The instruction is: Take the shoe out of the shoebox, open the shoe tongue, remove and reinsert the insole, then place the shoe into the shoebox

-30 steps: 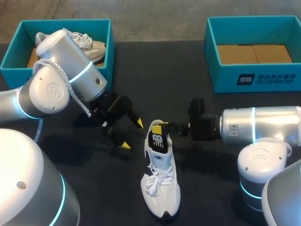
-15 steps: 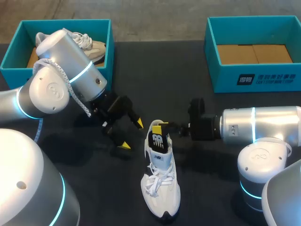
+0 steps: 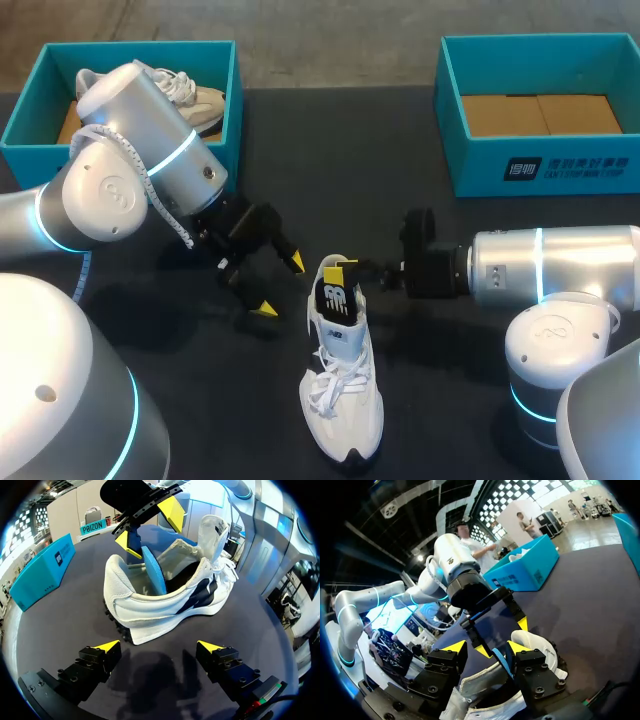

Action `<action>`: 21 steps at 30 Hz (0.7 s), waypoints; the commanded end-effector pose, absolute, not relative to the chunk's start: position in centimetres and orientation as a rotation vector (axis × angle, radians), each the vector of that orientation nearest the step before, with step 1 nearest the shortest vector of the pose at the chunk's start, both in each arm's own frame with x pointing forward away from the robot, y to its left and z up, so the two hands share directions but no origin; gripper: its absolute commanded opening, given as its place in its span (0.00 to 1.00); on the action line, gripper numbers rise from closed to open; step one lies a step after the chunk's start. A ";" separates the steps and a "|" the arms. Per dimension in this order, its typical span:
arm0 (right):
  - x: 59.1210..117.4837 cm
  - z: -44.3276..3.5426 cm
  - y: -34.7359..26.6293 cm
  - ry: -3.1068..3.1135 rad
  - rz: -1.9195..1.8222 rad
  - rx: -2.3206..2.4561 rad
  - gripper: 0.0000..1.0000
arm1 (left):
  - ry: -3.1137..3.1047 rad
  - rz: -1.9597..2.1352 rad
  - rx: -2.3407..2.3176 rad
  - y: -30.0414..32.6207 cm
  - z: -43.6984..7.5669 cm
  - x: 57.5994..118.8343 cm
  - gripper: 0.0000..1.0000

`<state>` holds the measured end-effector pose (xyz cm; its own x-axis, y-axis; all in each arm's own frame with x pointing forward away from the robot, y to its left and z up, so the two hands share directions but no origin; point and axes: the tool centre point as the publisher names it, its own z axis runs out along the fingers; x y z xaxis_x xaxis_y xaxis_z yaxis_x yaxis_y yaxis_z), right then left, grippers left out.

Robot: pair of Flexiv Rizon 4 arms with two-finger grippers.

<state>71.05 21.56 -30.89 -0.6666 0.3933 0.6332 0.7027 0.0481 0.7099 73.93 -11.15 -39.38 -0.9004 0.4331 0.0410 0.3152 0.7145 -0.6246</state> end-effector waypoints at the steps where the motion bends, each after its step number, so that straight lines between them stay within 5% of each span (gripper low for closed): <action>1: 71.0 -30.8 21.8 -2.065 -1.653 -1.122 0.50 | -2.738 0.942 -0.603 -11.2 -39.4 73.9 1.00; 13: 70.9 -28.8 20.3 -2.131 -1.583 -1.150 0.45 | -2.738 0.942 -0.603 -11.2 -39.4 73.9 1.00; 14: 71.2 -29.0 20.5 -2.130 -1.581 -1.142 0.43 | -2.738 0.942 -0.603 -11.2 -39.4 73.9 1.00; 15: 70.9 -29.5 21.4 -2.115 -1.595 -1.115 0.22 | -2.738 0.942 -0.603 -11.2 -39.4 73.9 1.00; 21: 70.8 -29.5 21.6 -2.109 -1.603 -1.100 0.24 | -2.738 0.942 -0.603 -11.2 -39.4 73.9 1.00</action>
